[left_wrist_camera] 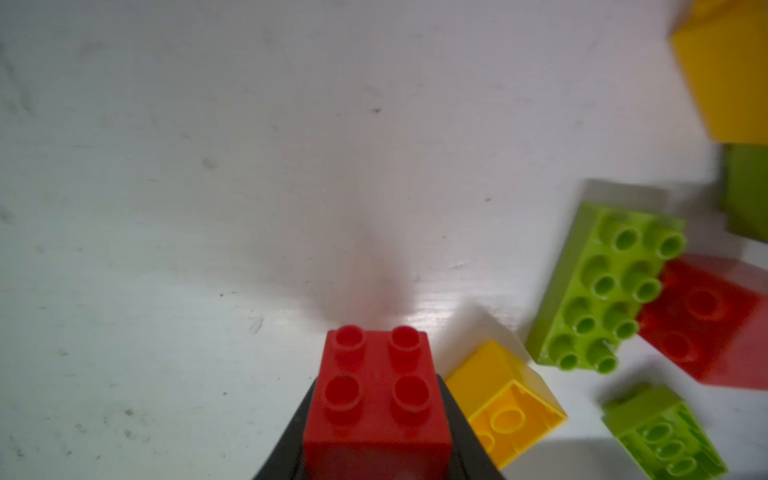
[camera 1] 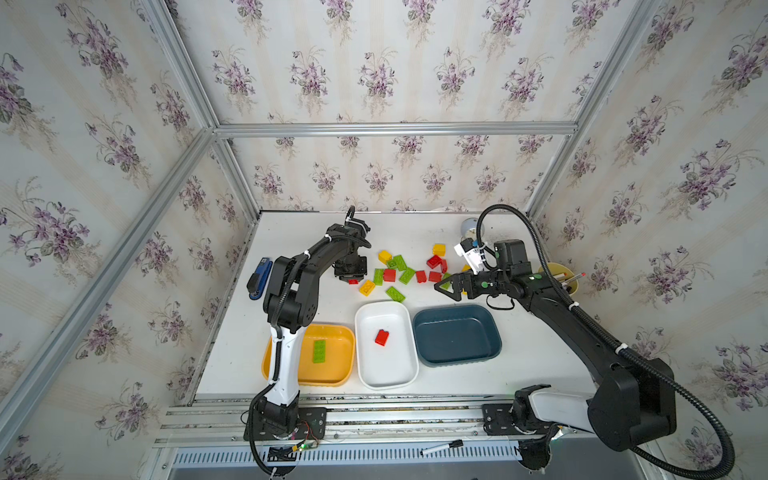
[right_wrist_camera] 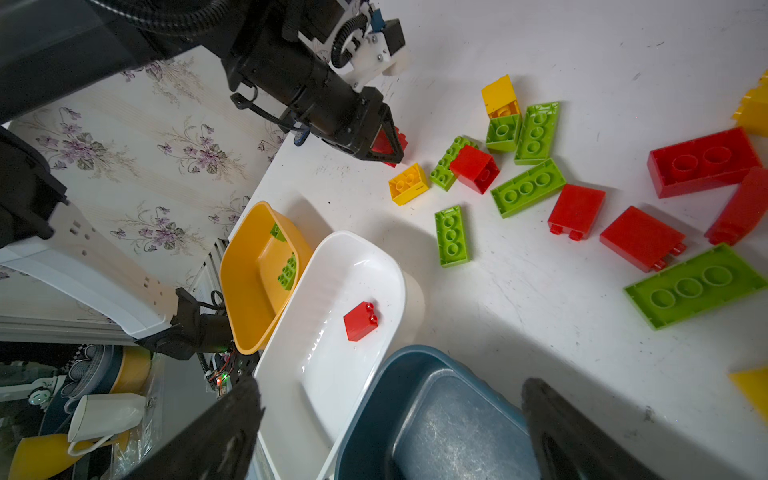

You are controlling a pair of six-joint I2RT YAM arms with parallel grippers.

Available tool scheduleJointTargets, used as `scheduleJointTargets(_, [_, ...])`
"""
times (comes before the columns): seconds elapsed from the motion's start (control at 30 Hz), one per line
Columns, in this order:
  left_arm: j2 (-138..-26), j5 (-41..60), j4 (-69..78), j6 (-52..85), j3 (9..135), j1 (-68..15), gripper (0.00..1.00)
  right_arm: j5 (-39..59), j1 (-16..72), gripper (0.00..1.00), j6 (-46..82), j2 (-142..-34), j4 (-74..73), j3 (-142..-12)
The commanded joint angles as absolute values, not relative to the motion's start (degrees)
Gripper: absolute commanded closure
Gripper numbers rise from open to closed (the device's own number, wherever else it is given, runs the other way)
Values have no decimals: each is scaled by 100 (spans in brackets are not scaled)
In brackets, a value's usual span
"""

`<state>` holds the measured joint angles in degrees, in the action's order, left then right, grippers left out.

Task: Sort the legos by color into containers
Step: 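Carry the second red brick with the left gripper into the white tray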

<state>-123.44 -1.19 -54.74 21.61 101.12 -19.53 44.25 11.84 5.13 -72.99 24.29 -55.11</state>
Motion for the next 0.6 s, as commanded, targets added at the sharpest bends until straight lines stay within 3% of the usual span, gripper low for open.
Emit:
scheduleJointTargets(0.0, [-11950,14,-5578,2168,9973,-2033,68,4404,1187,0,470,-7266,2417,-5566])
scheduleJointTargets(0.4, [-9562,549,-5608,3107,8152,-3143,67,4387,1187,0,454,-7258,2378,-5520])
scheduleJointTargets(0.57, [-9094,501,-5590,3650,7620,-3849,67,4395,1187,0,475,-7251,2321,-5458])
